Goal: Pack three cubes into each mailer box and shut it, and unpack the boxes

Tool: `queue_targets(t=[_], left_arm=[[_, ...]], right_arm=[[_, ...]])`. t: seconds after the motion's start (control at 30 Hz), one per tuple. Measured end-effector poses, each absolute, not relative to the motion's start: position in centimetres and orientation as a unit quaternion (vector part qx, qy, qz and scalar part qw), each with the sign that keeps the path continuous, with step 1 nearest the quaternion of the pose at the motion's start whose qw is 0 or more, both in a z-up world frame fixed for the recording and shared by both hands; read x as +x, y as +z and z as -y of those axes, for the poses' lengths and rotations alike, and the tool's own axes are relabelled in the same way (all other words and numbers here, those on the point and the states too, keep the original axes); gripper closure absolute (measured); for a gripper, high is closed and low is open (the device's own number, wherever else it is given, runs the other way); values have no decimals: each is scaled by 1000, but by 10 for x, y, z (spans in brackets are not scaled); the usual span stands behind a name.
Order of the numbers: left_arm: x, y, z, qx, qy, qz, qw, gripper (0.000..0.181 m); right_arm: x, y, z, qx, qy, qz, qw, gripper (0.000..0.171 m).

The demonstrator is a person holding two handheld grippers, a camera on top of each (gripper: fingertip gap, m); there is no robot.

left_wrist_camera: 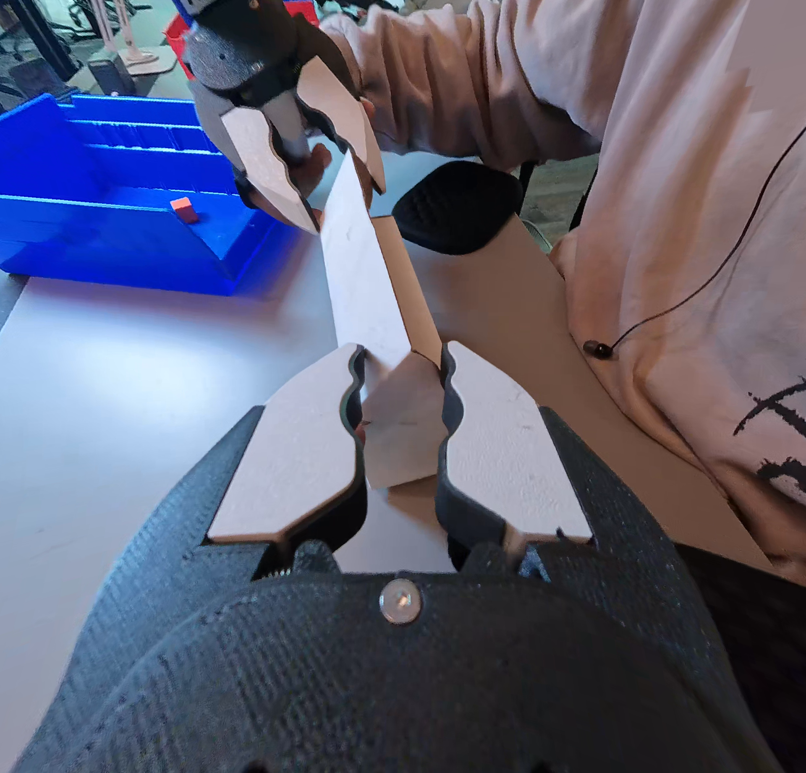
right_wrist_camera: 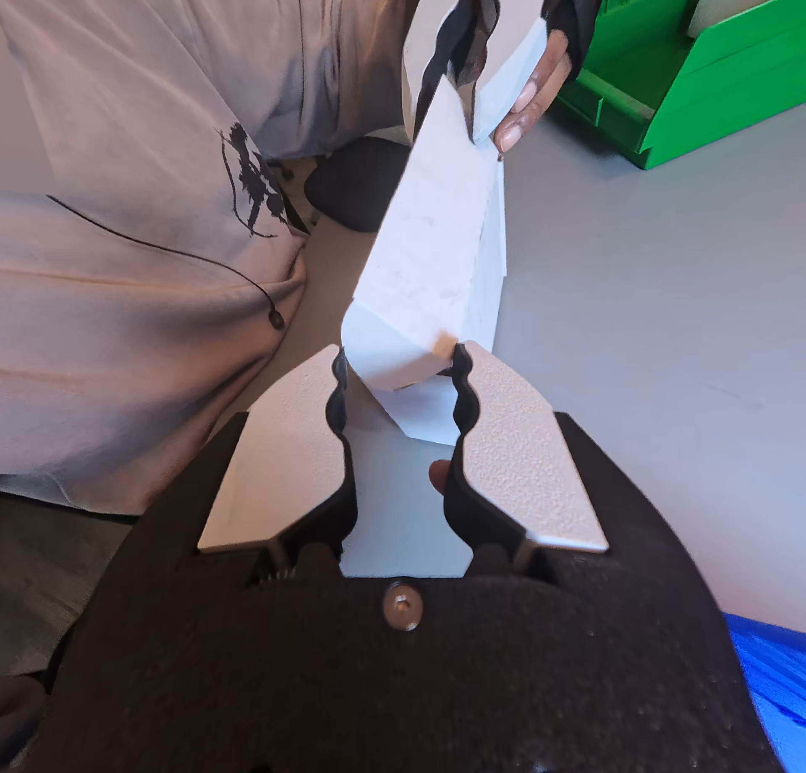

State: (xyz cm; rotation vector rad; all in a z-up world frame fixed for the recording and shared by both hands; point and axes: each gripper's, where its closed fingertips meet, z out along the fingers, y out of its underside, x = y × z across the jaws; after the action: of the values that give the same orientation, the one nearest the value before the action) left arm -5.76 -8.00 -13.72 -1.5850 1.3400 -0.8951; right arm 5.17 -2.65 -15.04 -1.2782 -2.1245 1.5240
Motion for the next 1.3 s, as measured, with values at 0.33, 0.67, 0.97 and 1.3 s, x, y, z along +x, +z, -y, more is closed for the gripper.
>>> queue_targets(t=[0.33, 0.67, 0.97, 1.3], left_arm=[[-65, -134, 63, -669, -420, -397, 467, 158], [-66, -132, 80, -655, -357, -464, 478, 149], [-74, -138, 101, -619, -345, -556, 434, 131], [-60, -139, 85, -640, -363, -511, 445, 150]], right_arm=[[45, -154, 27, -539, 596, 594, 32, 125], [48, -152, 34, -533, 576, 616, 71, 126], [55, -139, 45, -430, 523, 711, 189, 124], [46, -138, 38, -475, 542, 673, 165, 140]])
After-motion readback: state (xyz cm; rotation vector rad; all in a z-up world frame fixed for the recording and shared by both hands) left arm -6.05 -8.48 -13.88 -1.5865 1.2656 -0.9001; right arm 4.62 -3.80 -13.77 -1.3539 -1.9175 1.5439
